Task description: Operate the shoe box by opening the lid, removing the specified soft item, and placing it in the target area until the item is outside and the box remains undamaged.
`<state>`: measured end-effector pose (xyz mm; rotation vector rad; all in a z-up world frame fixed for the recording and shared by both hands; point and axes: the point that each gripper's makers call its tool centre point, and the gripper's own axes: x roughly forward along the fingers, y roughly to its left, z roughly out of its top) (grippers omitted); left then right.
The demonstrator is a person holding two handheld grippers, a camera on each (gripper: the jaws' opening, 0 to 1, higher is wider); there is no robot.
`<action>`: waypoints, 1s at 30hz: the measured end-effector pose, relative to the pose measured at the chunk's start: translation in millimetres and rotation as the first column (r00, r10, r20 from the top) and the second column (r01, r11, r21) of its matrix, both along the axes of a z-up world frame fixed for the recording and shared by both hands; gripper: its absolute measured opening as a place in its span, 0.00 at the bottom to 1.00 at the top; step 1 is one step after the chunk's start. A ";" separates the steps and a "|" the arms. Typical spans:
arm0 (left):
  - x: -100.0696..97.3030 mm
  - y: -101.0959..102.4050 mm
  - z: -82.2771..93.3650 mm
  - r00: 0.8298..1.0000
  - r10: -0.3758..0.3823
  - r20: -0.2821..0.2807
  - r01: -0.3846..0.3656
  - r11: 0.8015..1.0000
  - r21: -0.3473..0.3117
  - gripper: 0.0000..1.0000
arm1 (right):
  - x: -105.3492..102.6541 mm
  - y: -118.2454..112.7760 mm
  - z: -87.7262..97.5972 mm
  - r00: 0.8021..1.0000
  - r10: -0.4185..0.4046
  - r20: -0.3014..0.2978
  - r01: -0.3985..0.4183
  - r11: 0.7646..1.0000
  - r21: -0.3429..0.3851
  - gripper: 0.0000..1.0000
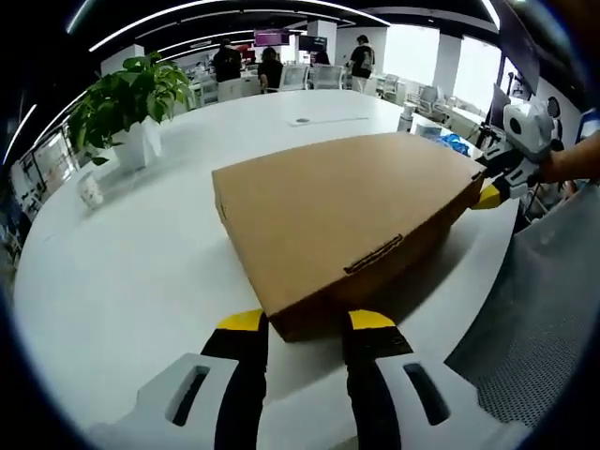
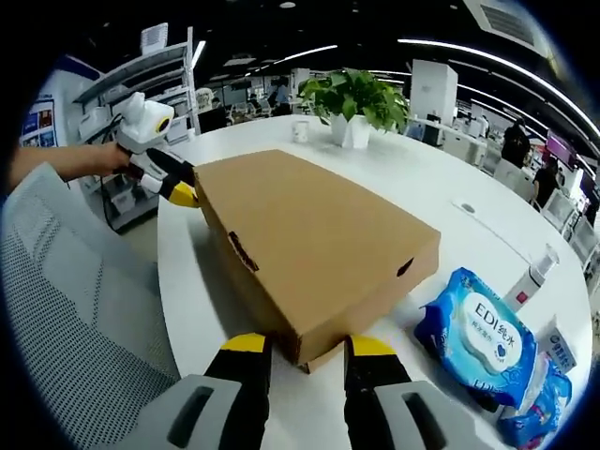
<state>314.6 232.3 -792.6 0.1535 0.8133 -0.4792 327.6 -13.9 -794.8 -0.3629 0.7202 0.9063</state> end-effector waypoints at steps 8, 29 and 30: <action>1.0 0.2 -5.3 1.000 -0.005 -0.015 0.005 1.000 0.020 0.29 | 3.9 -1.4 -1.1 1.000 -0.013 0.025 0.013 1.000 -0.013 0.28; -2.3 10.2 12.2 1.000 -0.010 0.007 0.010 1.000 -0.002 0.32 | -0.6 -7.1 22.8 0.999 -0.028 0.025 0.027 0.999 0.020 0.30; -2.0 10.2 14.2 1.000 -0.012 0.012 0.012 1.000 -0.003 0.32 | -0.2 -7.3 24.6 0.999 -0.028 0.027 0.028 0.999 0.023 0.30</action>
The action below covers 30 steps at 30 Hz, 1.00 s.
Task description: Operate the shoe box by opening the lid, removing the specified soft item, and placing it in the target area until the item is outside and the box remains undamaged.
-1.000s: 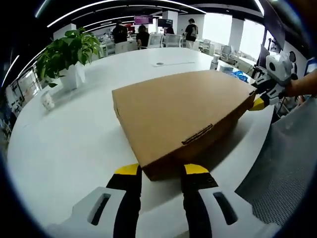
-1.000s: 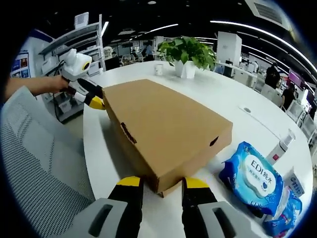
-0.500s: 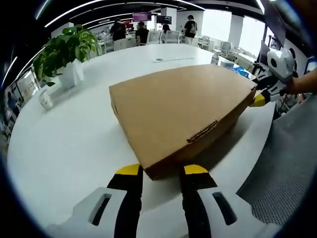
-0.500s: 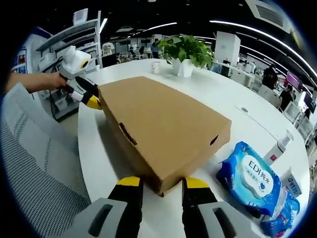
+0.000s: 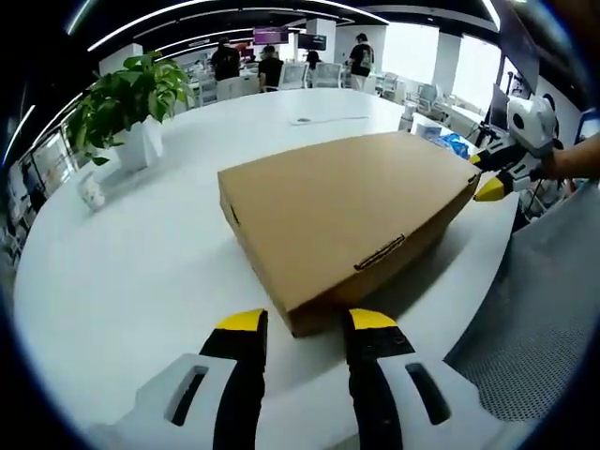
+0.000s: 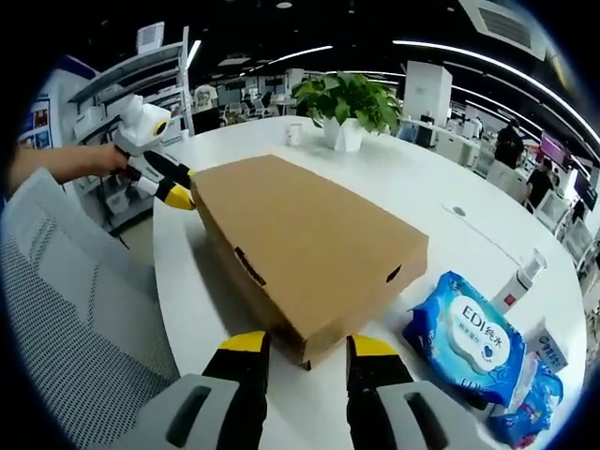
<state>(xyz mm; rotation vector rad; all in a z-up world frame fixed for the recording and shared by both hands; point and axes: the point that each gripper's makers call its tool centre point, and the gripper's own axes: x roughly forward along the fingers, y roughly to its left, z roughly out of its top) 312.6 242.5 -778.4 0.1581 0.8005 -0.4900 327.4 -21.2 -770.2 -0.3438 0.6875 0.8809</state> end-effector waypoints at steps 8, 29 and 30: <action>2.1 -2.3 16.3 0.999 -0.011 0.032 0.011 1.000 -0.007 0.32 | 4.2 3.1 11.7 1.000 -0.008 0.021 0.007 1.000 0.030 0.30; 4.0 -6.5 5.1 1.000 -0.015 0.014 0.015 1.000 -0.001 0.29 | 4.6 6.8 0.5 1.000 -0.018 0.009 0.018 1.000 0.008 0.29; 4.1 -6.5 4.9 1.000 -0.013 0.011 0.013 1.000 -0.002 0.29 | 4.5 6.8 -0.5 1.000 -0.017 0.011 0.017 1.000 0.005 0.29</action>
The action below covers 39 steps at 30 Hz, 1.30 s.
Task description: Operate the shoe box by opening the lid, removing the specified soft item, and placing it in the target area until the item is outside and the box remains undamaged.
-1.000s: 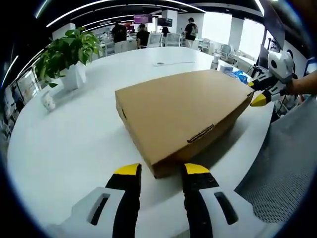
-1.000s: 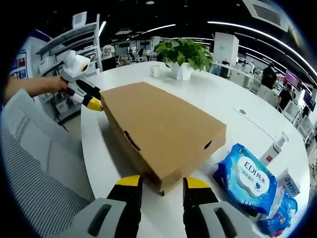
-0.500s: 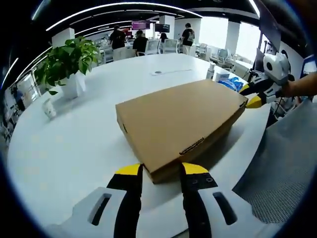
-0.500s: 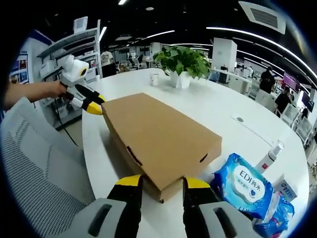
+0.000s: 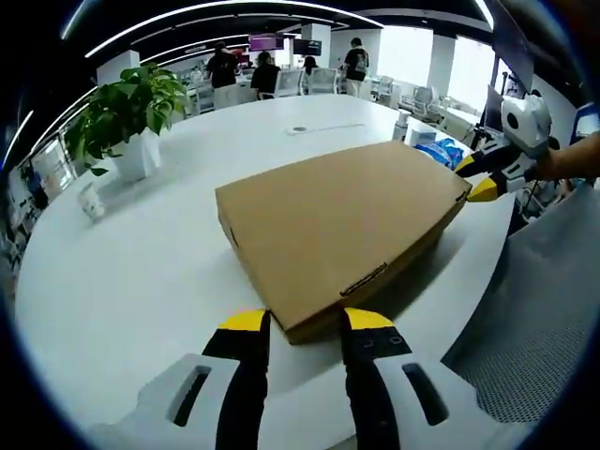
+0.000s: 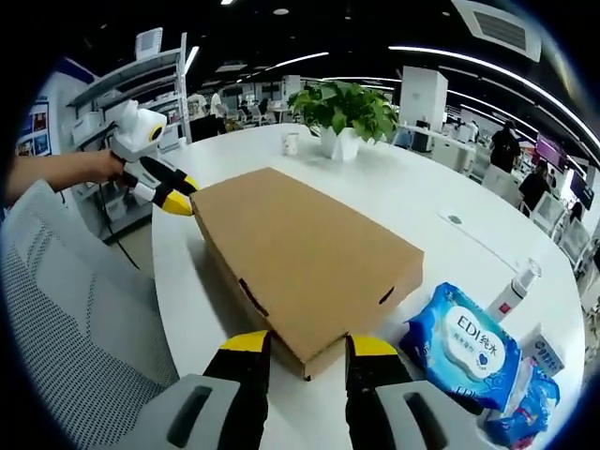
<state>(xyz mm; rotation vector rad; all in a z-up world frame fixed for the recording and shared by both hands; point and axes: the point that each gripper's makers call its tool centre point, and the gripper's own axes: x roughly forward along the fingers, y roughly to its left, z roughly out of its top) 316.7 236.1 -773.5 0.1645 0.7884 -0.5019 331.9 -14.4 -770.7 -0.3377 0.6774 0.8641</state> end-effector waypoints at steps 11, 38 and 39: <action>11.8 -0.4 0.6 1.000 -0.001 -0.007 0.001 1.000 -0.002 0.30 | 11.5 -0.4 0.2 1.000 -0.008 0.006 0.008 1.000 0.002 0.29; 81.7 -3.1 1.8 1.000 -0.012 -0.014 0.011 1.000 -0.009 0.30 | 82.3 -0.8 -0.5 0.999 -0.023 0.027 0.024 0.999 -0.026 0.30; 83.7 -3.4 1.6 1.000 -0.013 -0.014 0.013 1.000 -0.009 0.30 | 84.3 -1.1 -0.6 0.999 -0.025 0.028 0.026 0.999 -0.029 0.30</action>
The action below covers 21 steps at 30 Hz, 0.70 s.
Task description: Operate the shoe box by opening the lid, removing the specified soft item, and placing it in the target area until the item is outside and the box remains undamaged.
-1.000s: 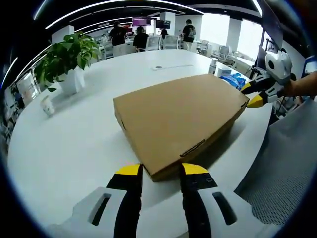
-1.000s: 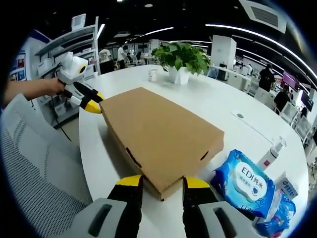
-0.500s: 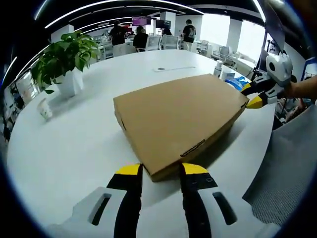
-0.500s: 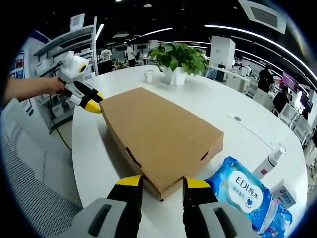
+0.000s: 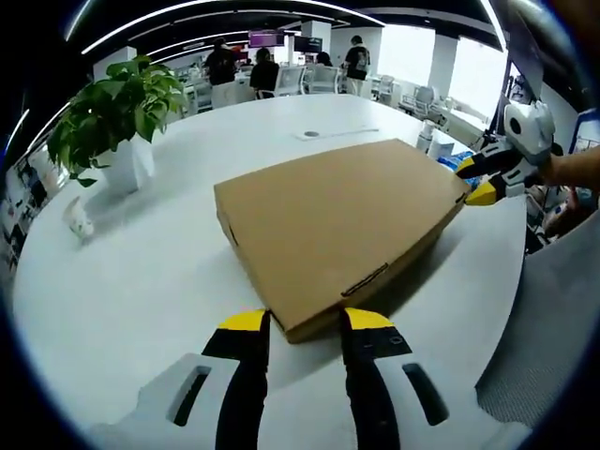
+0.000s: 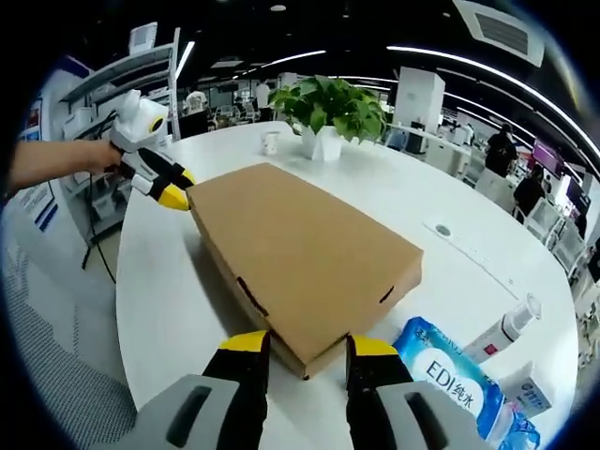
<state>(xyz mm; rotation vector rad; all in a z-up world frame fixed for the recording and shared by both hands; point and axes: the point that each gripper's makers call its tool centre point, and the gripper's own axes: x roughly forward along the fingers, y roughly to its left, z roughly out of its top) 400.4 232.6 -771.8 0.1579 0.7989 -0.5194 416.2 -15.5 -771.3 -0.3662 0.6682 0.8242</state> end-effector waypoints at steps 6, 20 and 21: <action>11.5 -1.2 -0.1 1.000 -0.004 -0.004 0.004 1.000 -0.008 0.30 | 9.1 -1.9 -7.2 1.000 -0.008 -0.015 0.008 1.000 -0.016 0.30; 23.0 -2.9 -2.8 1.000 -0.001 -0.016 0.001 1.000 -0.010 0.30 | 22.6 -3.6 -7.1 1.000 -0.018 -0.019 0.018 1.000 -0.021 0.30; 23.2 -2.9 -2.8 1.000 -0.002 -0.016 0.002 1.000 -0.010 0.30 | 22.5 -3.6 -7.3 1.000 -0.016 -0.018 0.015 1.000 -0.021 0.30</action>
